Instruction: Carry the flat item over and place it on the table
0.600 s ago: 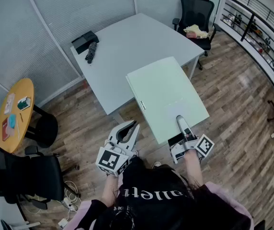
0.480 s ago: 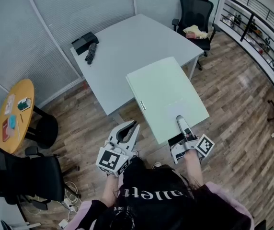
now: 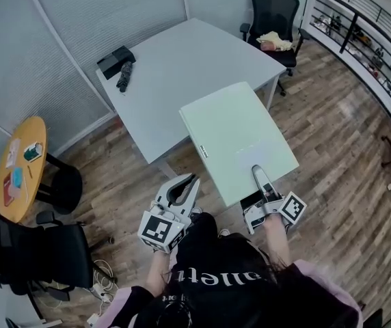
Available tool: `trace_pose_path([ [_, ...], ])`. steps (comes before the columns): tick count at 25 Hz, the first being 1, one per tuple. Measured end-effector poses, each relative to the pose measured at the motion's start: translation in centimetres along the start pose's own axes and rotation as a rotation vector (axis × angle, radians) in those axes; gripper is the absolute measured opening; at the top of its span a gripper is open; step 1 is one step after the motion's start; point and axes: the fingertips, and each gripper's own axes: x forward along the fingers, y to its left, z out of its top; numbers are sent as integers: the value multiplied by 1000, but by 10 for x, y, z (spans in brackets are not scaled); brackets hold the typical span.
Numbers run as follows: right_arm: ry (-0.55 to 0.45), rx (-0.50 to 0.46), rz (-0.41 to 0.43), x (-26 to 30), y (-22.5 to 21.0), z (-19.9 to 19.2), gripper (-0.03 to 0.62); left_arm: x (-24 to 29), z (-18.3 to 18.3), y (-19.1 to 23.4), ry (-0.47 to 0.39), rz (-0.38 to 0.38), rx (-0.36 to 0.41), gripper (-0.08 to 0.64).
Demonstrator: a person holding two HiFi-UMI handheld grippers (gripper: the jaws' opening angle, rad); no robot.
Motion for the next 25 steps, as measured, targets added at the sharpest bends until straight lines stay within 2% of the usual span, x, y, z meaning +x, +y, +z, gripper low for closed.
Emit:
trace_pose_path([
  [6,-26,25,-18,6,-13,13,282,12,-4,6,8,-8,-9,52],
  [13,-24,23,-57,41,-32,34,282,53,-14,45,19,-3,-40,52],
  [25,-50,27,-143,158,-62,100,282,170,-1,158,22,-23,-55,52],
])
